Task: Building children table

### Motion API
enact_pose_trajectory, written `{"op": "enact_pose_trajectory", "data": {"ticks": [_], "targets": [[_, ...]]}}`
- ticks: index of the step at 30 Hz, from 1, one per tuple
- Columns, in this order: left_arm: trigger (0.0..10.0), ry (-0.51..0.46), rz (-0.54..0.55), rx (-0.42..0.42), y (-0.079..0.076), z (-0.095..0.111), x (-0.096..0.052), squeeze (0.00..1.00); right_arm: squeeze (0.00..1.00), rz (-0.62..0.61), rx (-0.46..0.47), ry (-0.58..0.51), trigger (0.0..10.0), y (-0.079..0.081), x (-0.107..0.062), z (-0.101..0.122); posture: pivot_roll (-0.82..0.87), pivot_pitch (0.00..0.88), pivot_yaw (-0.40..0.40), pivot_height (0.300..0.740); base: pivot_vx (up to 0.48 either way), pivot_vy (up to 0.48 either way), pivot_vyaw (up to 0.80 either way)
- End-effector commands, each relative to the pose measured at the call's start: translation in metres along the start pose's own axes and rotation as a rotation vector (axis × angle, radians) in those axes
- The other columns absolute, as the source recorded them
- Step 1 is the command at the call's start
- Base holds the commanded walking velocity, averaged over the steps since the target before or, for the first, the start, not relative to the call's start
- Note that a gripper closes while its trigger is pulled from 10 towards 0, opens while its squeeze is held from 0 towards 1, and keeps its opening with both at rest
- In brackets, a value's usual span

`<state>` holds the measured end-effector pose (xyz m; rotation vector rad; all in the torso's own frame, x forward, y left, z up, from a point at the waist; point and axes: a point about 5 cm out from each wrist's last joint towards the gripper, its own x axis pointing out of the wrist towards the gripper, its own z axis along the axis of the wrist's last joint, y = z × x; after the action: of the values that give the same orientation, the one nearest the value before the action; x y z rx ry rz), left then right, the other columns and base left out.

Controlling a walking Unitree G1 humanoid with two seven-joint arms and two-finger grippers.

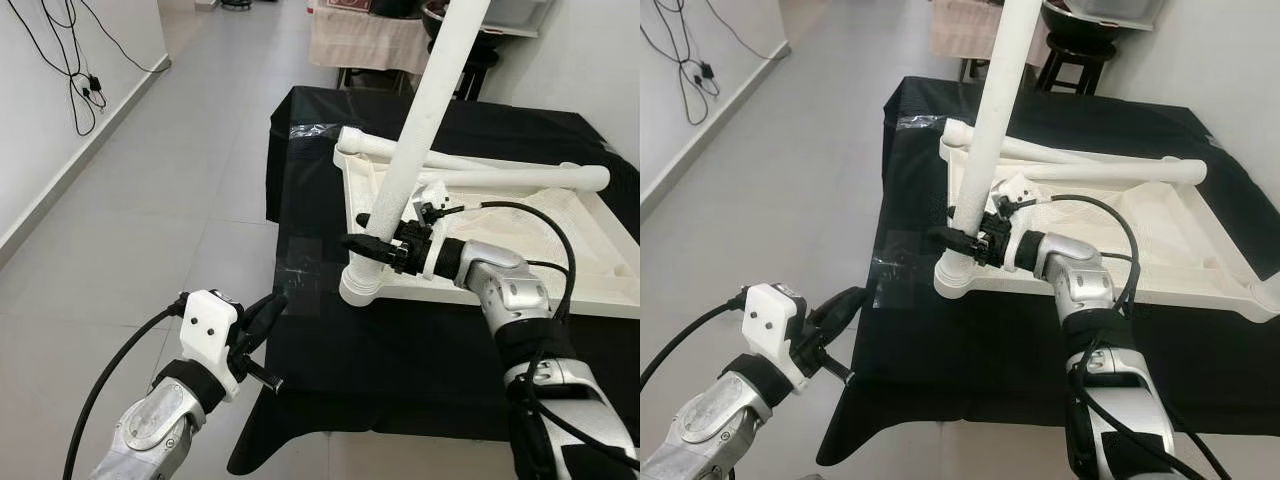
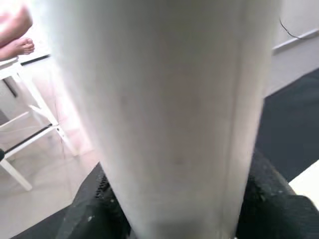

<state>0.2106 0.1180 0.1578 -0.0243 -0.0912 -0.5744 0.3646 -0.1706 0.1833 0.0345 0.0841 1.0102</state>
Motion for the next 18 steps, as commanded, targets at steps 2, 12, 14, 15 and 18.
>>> {"op": "enact_pose_trajectory", "data": {"ticks": [2, 12, 14, 15, 18], "targets": [[10.0, 0.007, 0.002, -0.007, -0.002, -0.003, 0.000, 0.00, 0.00, -0.039, 0.026, -0.024, 0.0, -0.009, -0.014, -0.001, 0.12, 0.095, -0.127, 0.740, 0.000, 0.000, 0.00], [10.0, 0.005, 0.005, -0.006, 0.002, -0.001, -0.003, 0.00, 0.00, -0.121, -0.026, -0.025, 0.0, 0.002, -0.023, -0.016, 0.09, 0.117, -0.120, 0.740, 0.000, 0.000, 0.00], [10.0, 0.006, 0.006, -0.006, 0.003, 0.000, -0.005, 0.00, 0.00, -0.350, -0.031, -0.050, 0.0, 0.012, -0.013, -0.025, 0.07, 0.125, -0.110, 0.740, 0.000, 0.000, 0.00], [10.0, 0.006, 0.006, -0.005, 0.004, 0.001, -0.006, 0.00, 0.00, -0.494, -0.016, -0.076, 0.0, 0.017, -0.010, -0.027, 0.07, 0.125, -0.110, 0.740, 0.000, 0.000, 0.00], [10.0, 0.008, 0.007, -0.005, 0.007, 0.001, -0.007, 0.00, 0.00, -0.765, 0.104, -0.133, 0.0, 0.032, -0.008, -0.034, 0.05, 0.131, -0.095, 0.740, 0.000, 0.000, 0.00]]}}
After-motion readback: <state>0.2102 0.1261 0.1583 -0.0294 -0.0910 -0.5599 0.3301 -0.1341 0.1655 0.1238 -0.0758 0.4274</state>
